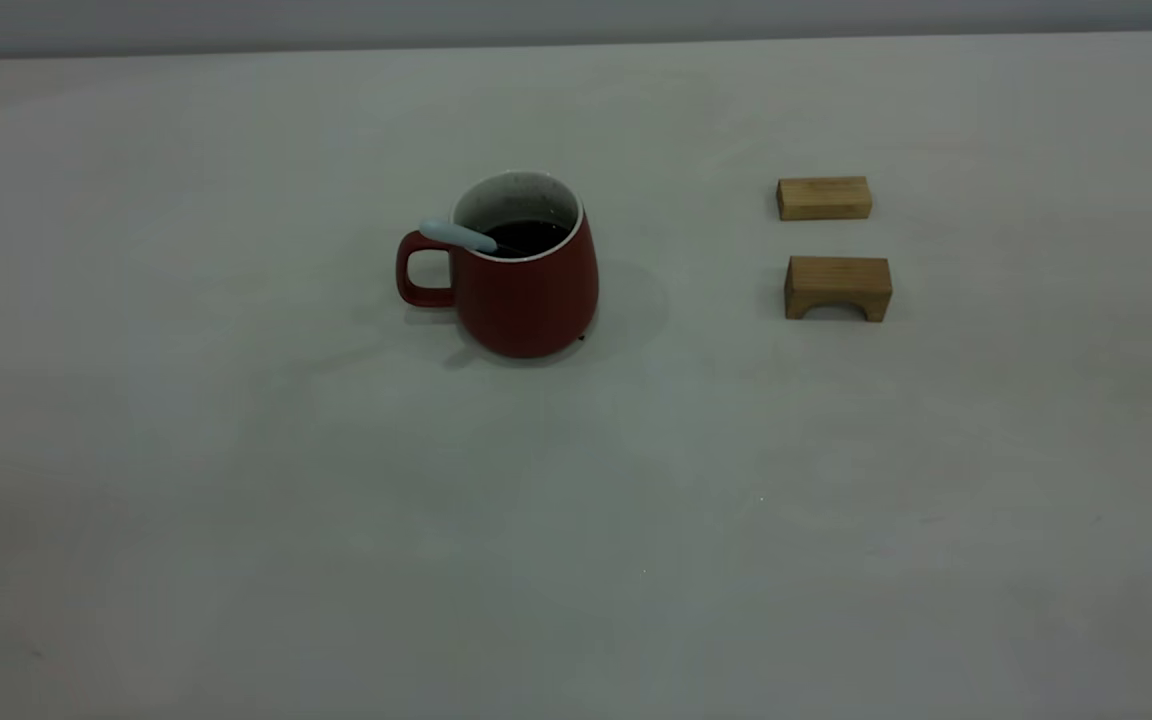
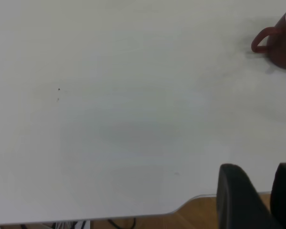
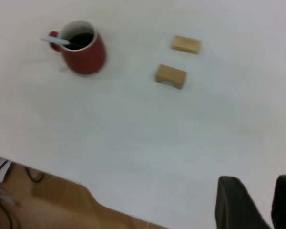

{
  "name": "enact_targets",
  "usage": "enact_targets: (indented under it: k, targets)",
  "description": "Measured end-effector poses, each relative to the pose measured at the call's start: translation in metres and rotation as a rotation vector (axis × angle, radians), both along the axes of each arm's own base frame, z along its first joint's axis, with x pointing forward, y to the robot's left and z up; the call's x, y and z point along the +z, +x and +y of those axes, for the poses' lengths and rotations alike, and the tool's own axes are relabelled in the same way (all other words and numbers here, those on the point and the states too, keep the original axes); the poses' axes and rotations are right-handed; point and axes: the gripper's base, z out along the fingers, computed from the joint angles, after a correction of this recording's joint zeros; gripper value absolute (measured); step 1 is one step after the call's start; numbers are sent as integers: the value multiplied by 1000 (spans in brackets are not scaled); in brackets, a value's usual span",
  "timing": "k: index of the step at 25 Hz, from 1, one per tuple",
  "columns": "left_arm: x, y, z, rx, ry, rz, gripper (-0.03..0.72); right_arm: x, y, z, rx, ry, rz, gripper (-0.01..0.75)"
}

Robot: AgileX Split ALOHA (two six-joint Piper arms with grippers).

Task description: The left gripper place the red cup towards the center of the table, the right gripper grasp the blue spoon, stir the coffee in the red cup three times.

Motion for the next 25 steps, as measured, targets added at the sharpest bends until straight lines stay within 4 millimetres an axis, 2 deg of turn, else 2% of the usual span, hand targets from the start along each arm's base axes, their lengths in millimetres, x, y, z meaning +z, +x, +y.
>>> enact_targets:
  k: [7, 12, 14, 25]
  targets:
    - [0, 0, 0, 0, 0, 0, 247, -58, -26, -7, -149, -25, -31, 236]
    - [0, 0, 0, 0, 0, 0, 247, -81, -28, -7, -207, -24, -80, 236]
    - [0, 0, 0, 0, 0, 0, 247, -87, -27, -8, -221, -32, -86, 236]
    - [0, 0, 0, 0, 0, 0, 247, -88, -25, -15, -320, -42, -101, 236]
